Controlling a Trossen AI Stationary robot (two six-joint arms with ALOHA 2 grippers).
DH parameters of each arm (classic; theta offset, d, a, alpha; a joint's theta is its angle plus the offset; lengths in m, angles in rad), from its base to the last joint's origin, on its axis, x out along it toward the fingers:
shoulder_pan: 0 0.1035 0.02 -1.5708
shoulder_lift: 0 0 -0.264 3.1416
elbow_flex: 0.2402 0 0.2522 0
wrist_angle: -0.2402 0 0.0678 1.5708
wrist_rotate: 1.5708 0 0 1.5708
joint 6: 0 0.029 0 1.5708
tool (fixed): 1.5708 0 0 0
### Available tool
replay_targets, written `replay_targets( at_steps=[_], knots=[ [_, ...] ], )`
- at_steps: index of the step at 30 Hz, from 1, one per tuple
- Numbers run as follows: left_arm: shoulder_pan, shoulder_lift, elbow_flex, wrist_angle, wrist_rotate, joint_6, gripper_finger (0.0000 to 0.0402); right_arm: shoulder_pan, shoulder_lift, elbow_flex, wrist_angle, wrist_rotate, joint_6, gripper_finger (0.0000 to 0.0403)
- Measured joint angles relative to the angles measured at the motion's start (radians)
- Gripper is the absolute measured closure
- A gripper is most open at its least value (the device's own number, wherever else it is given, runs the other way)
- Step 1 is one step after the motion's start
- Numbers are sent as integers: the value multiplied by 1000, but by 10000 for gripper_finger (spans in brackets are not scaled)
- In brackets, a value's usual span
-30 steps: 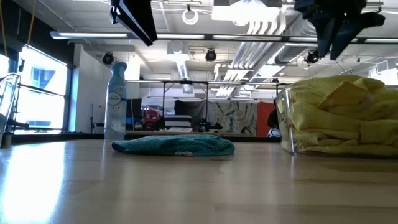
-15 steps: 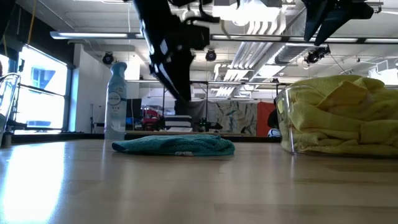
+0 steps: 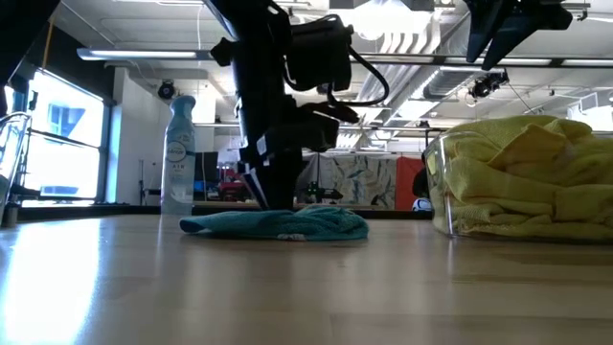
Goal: Sort microfiber towel by color & place in baskets
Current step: Put the blue microfiber towel into the left transparent bin
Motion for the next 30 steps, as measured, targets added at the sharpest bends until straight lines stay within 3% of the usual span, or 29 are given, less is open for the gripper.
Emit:
replay_targets(
  at_steps=[5, 10, 19, 25, 30],
  knots=[
    [-3, -11, -4, -6, 10, -2, 388, 0, 0, 0, -2, 1, -2, 261],
    [-5, -107, -19, -99, 0, 1, 397, 0, 0, 0, 35, 1, -60, 261],
    [-121, -501, 3, -343, -146, -200, 400, 0, 0, 0, 213, 5, -183, 261],
    [-291, -666, 74, -538, -172, -430, 401, 0, 0, 0, 261, 30, -175, 261],
    [-499, -706, 166, -736, -177, -647, 401, 0, 0, 0, 302, 48, -152, 261]
  ],
)
